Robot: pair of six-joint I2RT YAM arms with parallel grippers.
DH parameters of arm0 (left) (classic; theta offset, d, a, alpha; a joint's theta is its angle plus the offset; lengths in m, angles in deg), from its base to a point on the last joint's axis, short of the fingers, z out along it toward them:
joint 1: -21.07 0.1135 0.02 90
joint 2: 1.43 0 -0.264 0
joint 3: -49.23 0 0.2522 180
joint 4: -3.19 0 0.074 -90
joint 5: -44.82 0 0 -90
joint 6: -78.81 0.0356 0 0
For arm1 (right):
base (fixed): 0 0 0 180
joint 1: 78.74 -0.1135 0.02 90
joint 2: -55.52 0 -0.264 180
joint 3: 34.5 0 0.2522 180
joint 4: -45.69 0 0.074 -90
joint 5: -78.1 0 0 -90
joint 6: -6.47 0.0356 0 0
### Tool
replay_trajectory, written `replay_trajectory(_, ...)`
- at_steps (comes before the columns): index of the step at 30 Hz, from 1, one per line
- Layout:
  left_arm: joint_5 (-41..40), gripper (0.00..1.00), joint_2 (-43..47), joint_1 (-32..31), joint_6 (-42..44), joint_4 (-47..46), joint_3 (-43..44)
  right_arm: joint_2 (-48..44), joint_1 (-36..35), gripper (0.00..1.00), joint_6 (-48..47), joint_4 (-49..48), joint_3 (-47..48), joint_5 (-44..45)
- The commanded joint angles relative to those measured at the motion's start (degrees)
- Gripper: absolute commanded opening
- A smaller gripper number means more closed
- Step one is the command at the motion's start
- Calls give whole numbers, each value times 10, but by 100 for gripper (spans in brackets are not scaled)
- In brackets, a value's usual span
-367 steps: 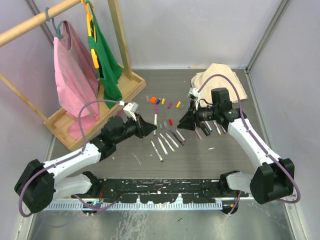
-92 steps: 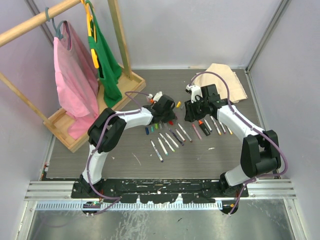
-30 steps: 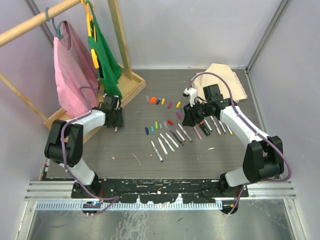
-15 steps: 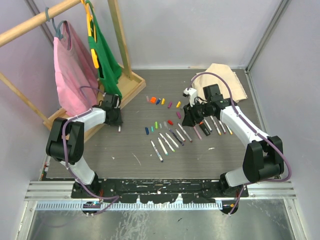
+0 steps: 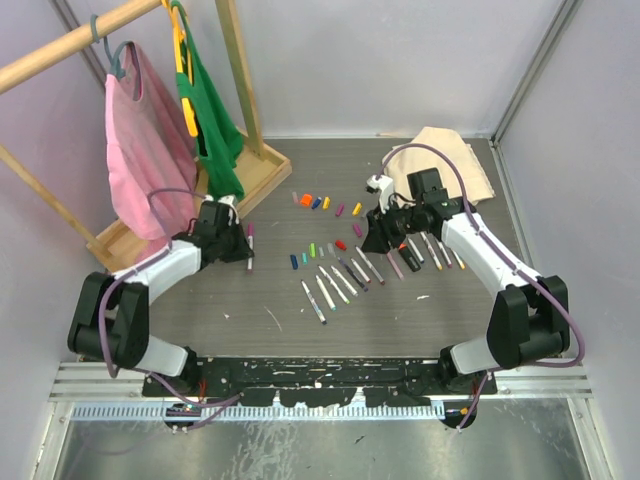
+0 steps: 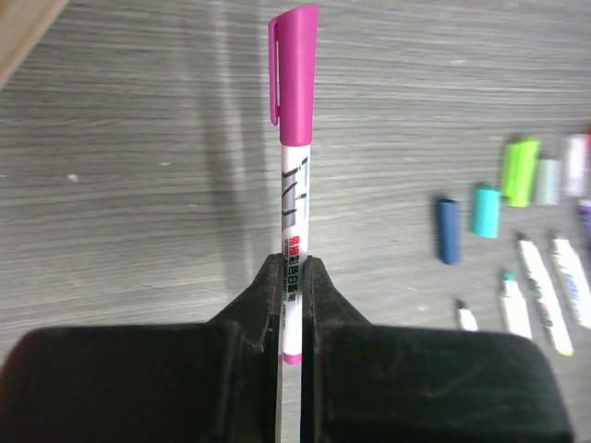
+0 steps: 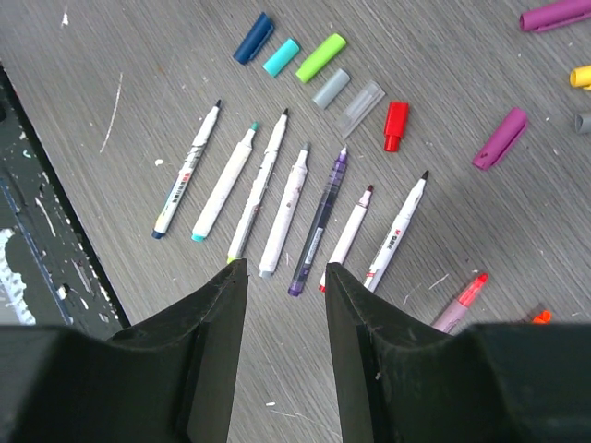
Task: Open the pen caps
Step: Pick up the pen from the center of the board.
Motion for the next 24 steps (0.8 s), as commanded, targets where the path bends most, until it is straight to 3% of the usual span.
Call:
replay_trajectory(1,78,0,78,-12,-52,-128,-43,-35,3,45,-6,-10,14,-37)
replay_trajectory(8,163,0,151,-43,-146,-317,-125,-50,3,45,0,-19,6,-86)
replay_trajectory(24,61,0,180,-222,-210,-616,-210,-108,5,45,36,-73,-27,-175)
